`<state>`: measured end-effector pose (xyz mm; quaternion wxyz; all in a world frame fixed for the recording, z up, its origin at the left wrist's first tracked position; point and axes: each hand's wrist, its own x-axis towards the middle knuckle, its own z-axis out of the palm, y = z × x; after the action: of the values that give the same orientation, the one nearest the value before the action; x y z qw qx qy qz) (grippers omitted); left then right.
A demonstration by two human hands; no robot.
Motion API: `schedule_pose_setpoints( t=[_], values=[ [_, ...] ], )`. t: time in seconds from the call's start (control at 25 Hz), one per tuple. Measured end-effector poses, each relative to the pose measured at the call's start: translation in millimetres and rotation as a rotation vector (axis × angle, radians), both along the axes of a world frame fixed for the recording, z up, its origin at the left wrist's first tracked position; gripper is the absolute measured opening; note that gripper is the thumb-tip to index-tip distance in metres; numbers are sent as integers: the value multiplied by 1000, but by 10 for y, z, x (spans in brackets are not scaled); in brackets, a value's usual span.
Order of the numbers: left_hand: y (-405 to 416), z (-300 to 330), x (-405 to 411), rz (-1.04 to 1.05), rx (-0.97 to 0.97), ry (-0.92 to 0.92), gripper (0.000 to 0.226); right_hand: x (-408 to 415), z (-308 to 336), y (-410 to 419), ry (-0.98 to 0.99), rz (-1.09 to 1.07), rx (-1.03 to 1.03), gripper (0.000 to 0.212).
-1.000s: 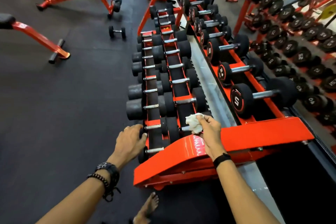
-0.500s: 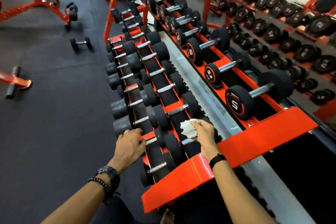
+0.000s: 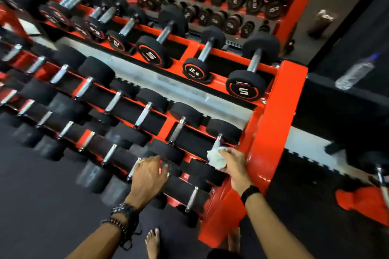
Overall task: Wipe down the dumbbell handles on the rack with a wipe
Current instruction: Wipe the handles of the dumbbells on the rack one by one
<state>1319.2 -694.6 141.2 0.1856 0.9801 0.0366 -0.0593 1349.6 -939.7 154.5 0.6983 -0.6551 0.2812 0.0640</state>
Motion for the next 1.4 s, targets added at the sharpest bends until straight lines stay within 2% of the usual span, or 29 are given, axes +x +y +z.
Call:
schedule_pose_setpoints(
  t=[0.08, 0.28, 0.4, 0.6, 0.8, 0.96, 1.16, 1.24, 1.32, 1.36, 1.4],
  values=[
    [156, -58, 116, -70, 7, 62, 58, -126, 17, 118, 5, -7, -54, 13],
    [192, -159, 382, -198, -9, 89, 51, -240, 158, 18, -44, -234, -86, 12],
    [105, -164, 602, -255, 8, 20, 59, -204, 223, -60, -76, -322, -75, 14],
    [63, -152, 790, -182, 19, 34, 41, -115, 83, -66, -27, -287, -94, 18],
    [152, -353, 1076, -126, 51, 112, 44, 26, -242, -7, 37, -288, -192, 12],
    [145, -703, 1482, -12, -19, 202, 42, 107, -617, 53, 151, -329, -207, 11],
    [34, -1368, 1904, 102, -58, 344, 58, 209, -1143, 91, 280, -268, -501, 10],
    [-39, -1482, 1961, 206, -79, 421, 59, 396, -1062, 142, 306, -279, -613, 8],
    [-70, -1571, 1975, 287, -104, 412, 53, 540, -1022, 159, 356, -293, -703, 10],
    [-75, -1593, 1963, 306, -129, 376, 53, 583, -1027, 169, 413, -270, -652, 12],
    [-75, -1602, 1949, 319, -152, 340, 56, 619, -1061, 182, 480, -222, -515, 17]
  ],
)
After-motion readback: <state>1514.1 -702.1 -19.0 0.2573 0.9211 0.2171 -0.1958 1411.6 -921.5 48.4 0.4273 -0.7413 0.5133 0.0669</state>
